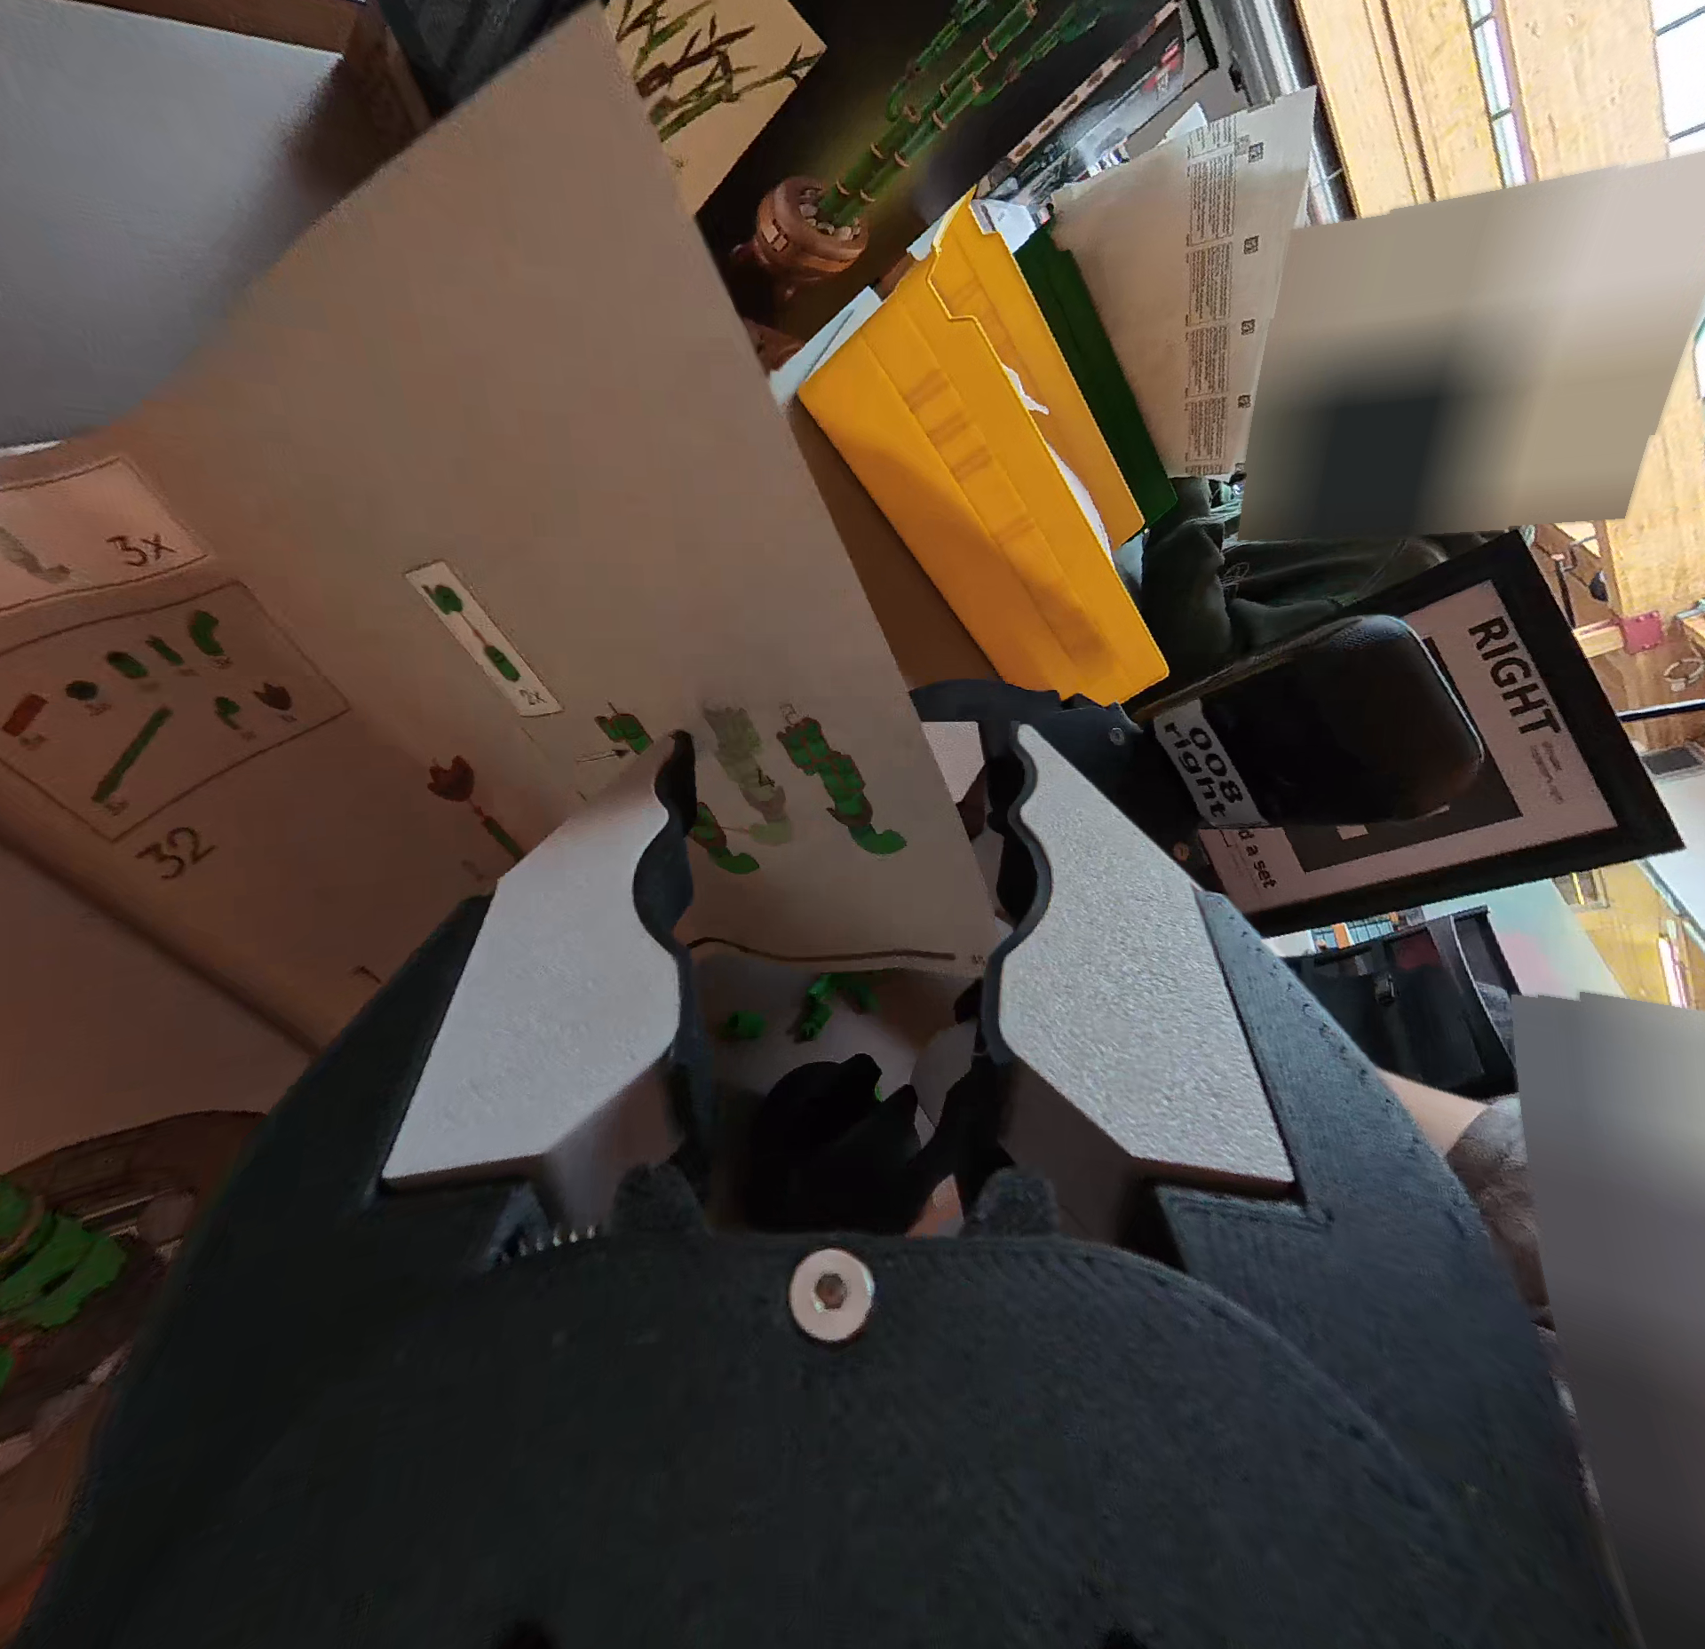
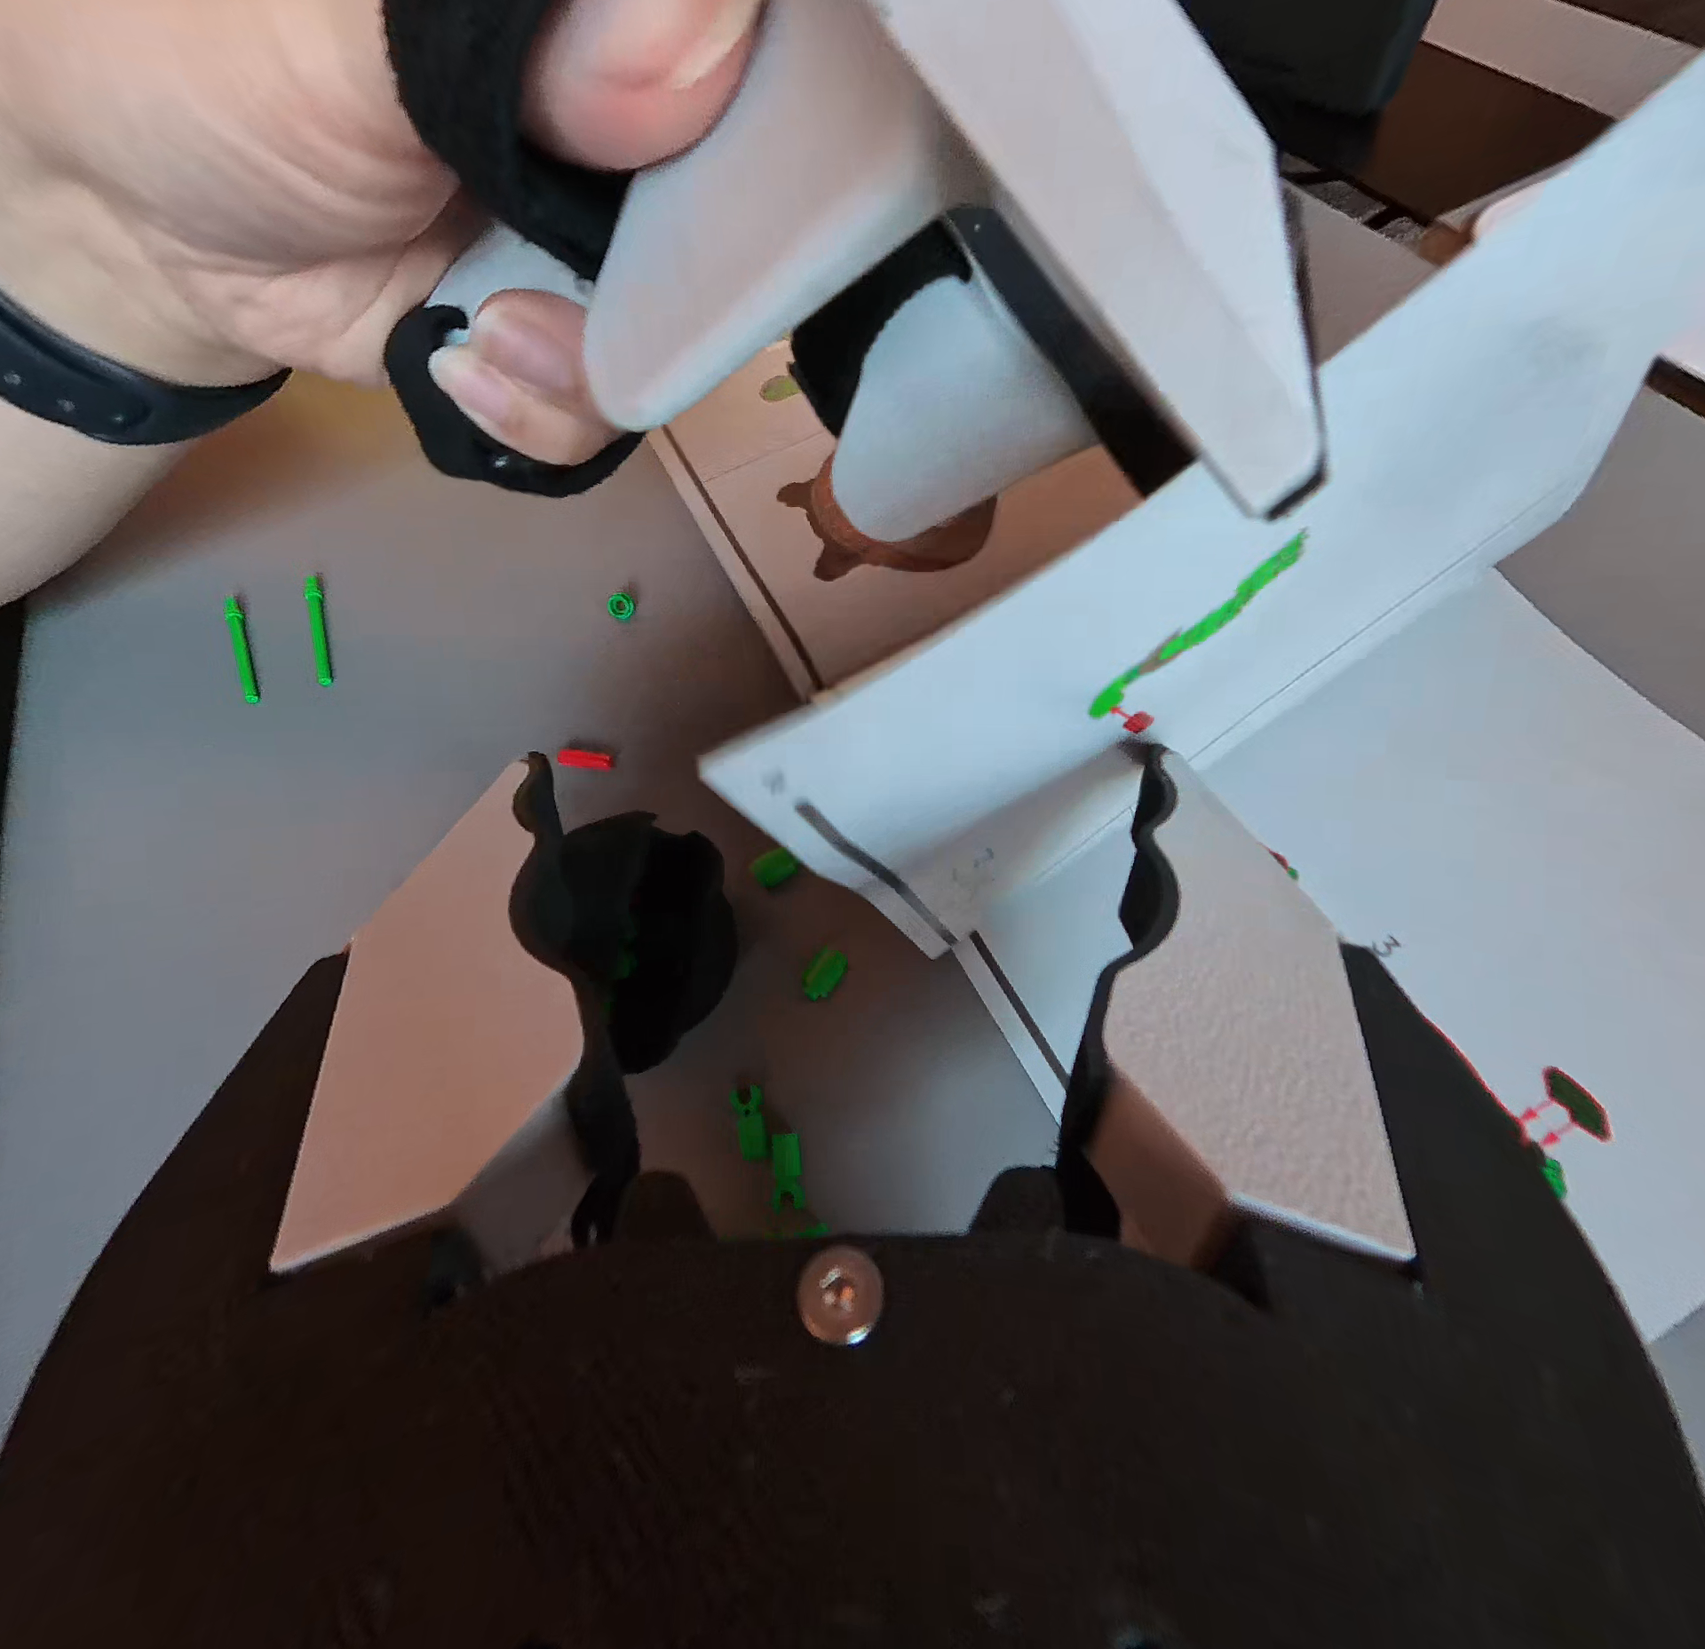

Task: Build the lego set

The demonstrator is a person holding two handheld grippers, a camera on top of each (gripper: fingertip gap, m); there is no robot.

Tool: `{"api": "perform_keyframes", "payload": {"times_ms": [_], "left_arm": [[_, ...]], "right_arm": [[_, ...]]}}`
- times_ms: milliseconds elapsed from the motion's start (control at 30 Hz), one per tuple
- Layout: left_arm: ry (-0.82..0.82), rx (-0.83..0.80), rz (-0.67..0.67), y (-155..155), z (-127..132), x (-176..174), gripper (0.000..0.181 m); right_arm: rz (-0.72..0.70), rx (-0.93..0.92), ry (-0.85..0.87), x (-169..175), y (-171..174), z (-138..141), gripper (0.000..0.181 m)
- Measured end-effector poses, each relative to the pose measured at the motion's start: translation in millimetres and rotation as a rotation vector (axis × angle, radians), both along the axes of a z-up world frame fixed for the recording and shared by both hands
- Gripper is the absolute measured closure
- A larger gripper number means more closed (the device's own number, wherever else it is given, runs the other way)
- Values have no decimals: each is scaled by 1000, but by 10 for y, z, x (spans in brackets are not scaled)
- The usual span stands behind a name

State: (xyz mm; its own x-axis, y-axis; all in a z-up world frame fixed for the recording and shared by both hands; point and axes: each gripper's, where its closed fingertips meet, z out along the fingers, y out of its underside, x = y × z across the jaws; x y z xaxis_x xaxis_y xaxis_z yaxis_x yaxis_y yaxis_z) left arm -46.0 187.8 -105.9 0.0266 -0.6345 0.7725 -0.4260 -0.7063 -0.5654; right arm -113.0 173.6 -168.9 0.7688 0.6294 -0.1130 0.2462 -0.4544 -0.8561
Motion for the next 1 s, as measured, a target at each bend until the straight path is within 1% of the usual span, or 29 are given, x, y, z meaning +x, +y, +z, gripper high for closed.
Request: {"api": "perform_keyframes", "payload": {"times_ms": [33,133,233,333,467,633,700,767,867,1000], "left_arm": [[4,9,2,25,-14,-18,122],[43,48,28,131,-113,-82,139],[78,65,21,189,-185,-158,155],[74,75,21,250,-169,-239,179],[88,71,48,371,-210,-343,181],[121,80,30,404,-260,-462,181],[145,94,28,443,-249,-566,181],[168,100,41,525,-198,-740,181],[223,114,107,736,-126,-1140,181],[304,141,209,996,-131,-1681,181]], "right_arm": [[6,1,-2,-17,-2,2,59],[19,2,-5,-47,-15,9,59],[28,6,1,-67,-25,23,60],[33,8,-9,-64,-39,23,59],[45,15,-3,-66,-66,63,60],[51,23,11,-49,-76,105,60],[57,29,31,-55,-85,143,60],[65,37,70,-77,-98,211,60],[72,53,154,-95,-113,351,62],[77,61,250,-81,-114,469,76]]}}
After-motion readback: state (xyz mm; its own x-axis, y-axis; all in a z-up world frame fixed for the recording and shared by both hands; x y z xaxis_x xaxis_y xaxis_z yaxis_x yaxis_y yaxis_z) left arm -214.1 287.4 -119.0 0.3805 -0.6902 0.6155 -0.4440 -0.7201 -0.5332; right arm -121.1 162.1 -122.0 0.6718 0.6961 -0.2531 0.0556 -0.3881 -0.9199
